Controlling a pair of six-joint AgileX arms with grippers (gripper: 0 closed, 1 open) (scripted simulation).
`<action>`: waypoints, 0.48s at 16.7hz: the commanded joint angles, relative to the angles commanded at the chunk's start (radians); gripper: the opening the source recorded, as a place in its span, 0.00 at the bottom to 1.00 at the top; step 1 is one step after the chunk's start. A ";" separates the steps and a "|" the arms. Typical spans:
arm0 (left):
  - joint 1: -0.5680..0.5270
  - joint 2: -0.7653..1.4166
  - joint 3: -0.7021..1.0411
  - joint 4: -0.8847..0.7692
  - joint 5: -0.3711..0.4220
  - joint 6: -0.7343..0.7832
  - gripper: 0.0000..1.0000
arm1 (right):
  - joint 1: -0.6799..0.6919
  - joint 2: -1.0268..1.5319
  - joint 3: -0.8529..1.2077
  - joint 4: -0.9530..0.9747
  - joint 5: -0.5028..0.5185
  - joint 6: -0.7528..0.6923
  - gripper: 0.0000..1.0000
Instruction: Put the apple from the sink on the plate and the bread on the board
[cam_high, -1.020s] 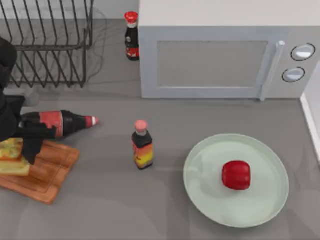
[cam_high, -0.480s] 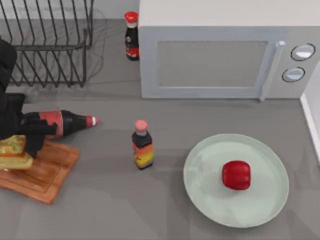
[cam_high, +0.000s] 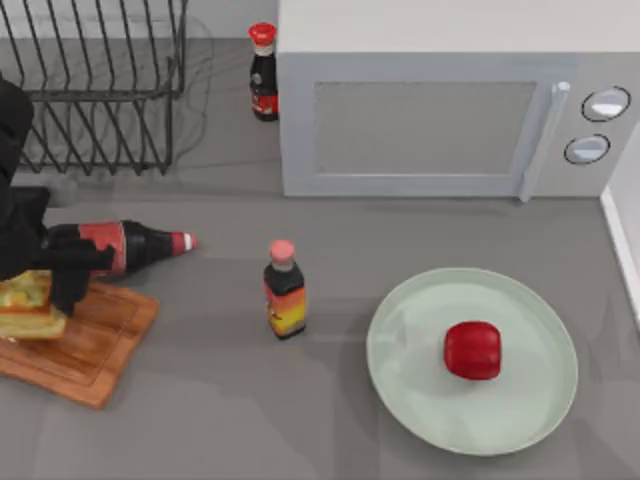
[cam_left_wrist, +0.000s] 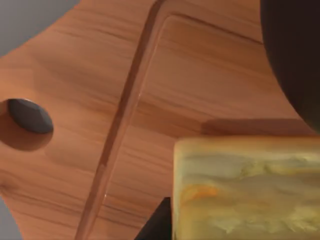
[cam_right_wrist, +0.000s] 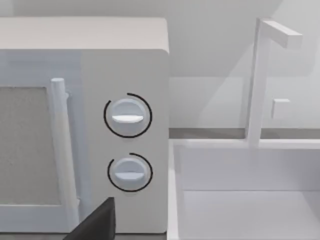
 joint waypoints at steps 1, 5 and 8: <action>0.000 0.000 0.000 0.000 0.000 0.000 0.53 | 0.000 0.000 0.000 0.000 0.000 0.000 1.00; 0.000 0.000 0.000 0.000 0.000 0.000 0.83 | 0.000 0.000 0.000 0.000 0.000 0.000 1.00; 0.000 0.000 0.000 0.000 0.000 0.000 1.00 | 0.000 0.000 0.000 0.000 0.000 0.000 1.00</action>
